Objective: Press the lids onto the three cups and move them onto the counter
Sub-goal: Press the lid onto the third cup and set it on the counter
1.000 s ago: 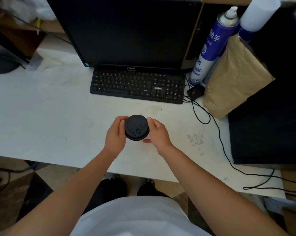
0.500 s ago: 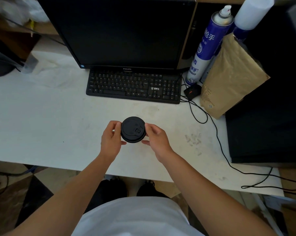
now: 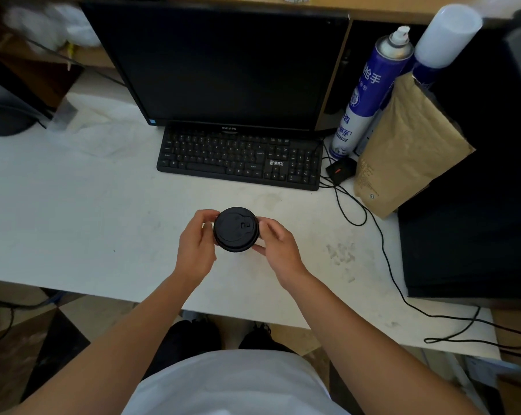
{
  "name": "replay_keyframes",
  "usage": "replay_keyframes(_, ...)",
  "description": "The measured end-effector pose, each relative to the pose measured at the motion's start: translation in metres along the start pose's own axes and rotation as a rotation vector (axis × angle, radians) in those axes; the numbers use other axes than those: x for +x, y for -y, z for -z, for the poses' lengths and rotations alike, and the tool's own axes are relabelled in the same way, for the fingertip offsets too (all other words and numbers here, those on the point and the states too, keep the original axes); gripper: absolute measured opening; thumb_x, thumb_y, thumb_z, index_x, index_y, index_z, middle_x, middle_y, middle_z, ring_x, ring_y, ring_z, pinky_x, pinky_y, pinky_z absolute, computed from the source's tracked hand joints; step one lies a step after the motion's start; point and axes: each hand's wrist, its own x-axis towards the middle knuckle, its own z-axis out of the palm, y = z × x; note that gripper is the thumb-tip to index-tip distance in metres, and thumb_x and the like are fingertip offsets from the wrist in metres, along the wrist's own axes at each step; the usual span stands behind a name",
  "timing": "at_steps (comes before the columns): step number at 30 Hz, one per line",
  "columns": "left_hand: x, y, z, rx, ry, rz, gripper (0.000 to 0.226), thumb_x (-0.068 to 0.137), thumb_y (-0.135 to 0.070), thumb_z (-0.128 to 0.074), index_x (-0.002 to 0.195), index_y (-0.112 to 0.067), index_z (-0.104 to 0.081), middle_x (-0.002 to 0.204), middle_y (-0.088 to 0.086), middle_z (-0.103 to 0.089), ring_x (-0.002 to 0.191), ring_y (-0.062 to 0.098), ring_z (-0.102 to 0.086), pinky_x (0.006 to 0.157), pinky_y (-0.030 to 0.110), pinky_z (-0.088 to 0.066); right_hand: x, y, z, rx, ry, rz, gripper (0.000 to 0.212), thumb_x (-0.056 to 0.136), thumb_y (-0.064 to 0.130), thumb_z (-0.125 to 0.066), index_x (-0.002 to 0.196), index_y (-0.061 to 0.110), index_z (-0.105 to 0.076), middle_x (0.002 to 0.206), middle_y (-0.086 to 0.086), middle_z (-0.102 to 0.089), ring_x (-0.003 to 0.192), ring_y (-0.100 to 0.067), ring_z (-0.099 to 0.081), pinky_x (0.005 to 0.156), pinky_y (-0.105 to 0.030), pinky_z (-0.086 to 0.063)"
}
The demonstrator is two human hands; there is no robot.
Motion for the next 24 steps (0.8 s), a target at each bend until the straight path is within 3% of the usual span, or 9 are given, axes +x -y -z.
replay_keyframes(2,-0.001,0.001,-0.001,-0.038,-0.011,0.030,0.027,0.106,-0.022,-0.034,0.098,-0.039,-0.053,0.089,-0.030,-0.061,0.070,0.002,-0.060,0.047,0.027,-0.054,-0.002,-0.005,0.001,0.007,0.019,0.009,0.023,0.106,0.024,-0.049,0.120,0.022,-0.068,0.126,-0.001,-0.068,0.116,-0.014,-0.064,0.096,-0.036,-0.059)
replay_keyframes(5,-0.001,0.001,-0.003,-0.099,-0.031,0.094,0.020,0.105,-0.032,-0.036,0.100,-0.031,-0.055,0.094,-0.021,-0.063,0.077,0.011,-0.064,0.047,0.027,-0.054,-0.004,-0.005,-0.003,-0.027,0.028,-0.013,0.026,0.107,0.029,-0.048,0.125,0.027,-0.066,0.132,0.000,-0.065,0.119,-0.015,-0.062,0.091,-0.032,-0.060)
replay_keyframes(10,0.011,-0.011,0.004,-0.416,0.035,0.474,0.032,0.097,-0.035,-0.043,0.088,-0.030,-0.073,0.098,0.002,-0.069,0.082,0.025,-0.059,0.055,0.028,-0.055,-0.008,0.012,0.001,-0.082,0.162,-0.044,0.029,0.101,0.042,-0.056,0.128,0.037,-0.064,0.132,0.007,-0.062,0.120,-0.015,-0.060,0.097,-0.034,-0.056)
replay_keyframes(14,0.025,-0.013,0.025,-0.679,0.174,0.686,0.027,0.098,-0.039,-0.052,0.098,-0.023,-0.074,0.103,0.004,-0.072,0.082,0.021,-0.060,0.057,0.032,-0.050,-0.011,0.028,0.006,-0.353,0.305,0.162,0.064,0.085,0.039,-0.079,0.141,0.051,-0.050,0.138,0.014,-0.054,0.124,-0.002,-0.052,0.084,-0.013,-0.052)
replay_keyframes(16,0.031,-0.013,0.030,-0.718,0.296,0.703,0.025,0.097,-0.038,-0.051,0.101,-0.022,-0.071,0.099,0.006,-0.069,0.078,0.020,-0.059,0.058,0.031,-0.046,-0.010,0.035,0.002,-0.399,0.348,0.211,0.076,0.079,0.034,-0.084,0.143,0.050,-0.047,0.137,0.014,-0.057,0.122,-0.003,-0.054,0.082,-0.013,-0.054)
replay_keyframes(19,0.036,-0.013,0.033,-0.737,0.350,0.737,0.031,0.100,-0.039,-0.048,0.106,-0.018,-0.069,0.098,0.010,-0.069,0.075,0.022,-0.060,0.057,0.031,-0.045,-0.005,0.042,-0.007,-0.440,0.338,0.203,0.084,0.073,0.027,-0.089,0.145,0.038,-0.048,0.133,0.011,-0.060,0.118,-0.010,-0.059,0.088,-0.025,-0.057)
replay_keyframes(21,0.038,-0.010,0.032,-0.720,0.330,0.756,0.040,0.102,-0.046,-0.043,0.104,-0.017,-0.070,0.098,0.009,-0.073,0.078,0.023,-0.065,0.059,0.032,-0.050,-0.002,0.042,-0.012,-0.486,0.307,0.173,0.083,0.069,0.029,-0.091,0.141,0.035,-0.050,0.128,0.010,-0.061,0.113,-0.011,-0.060,0.082,-0.021,-0.055)
replay_keyframes(23,0.035,-0.002,0.031,-0.481,0.231,0.643,0.042,0.103,-0.048,-0.038,0.111,-0.018,-0.066,0.112,0.010,-0.071,0.091,0.026,-0.067,0.070,0.037,-0.053,0.000,0.041,-0.017,-0.548,0.269,0.166,0.081,0.066,0.032,-0.092,0.137,0.033,-0.052,0.127,0.009,-0.061,0.111,-0.010,-0.060,0.080,-0.019,-0.053)
replay_keyframes(24,0.033,0.007,0.033,-0.232,0.165,0.520,0.041,0.103,-0.047,-0.039,0.117,-0.017,-0.062,0.119,0.011,-0.067,0.097,0.027,-0.064,0.077,0.038,-0.051,0.001,0.040,-0.020,-0.593,0.244,0.179,0.081,0.065,0.032,-0.092,0.136,0.032,-0.052,0.127,0.008,-0.060,0.111,-0.010,-0.060,0.082,-0.021,-0.054)
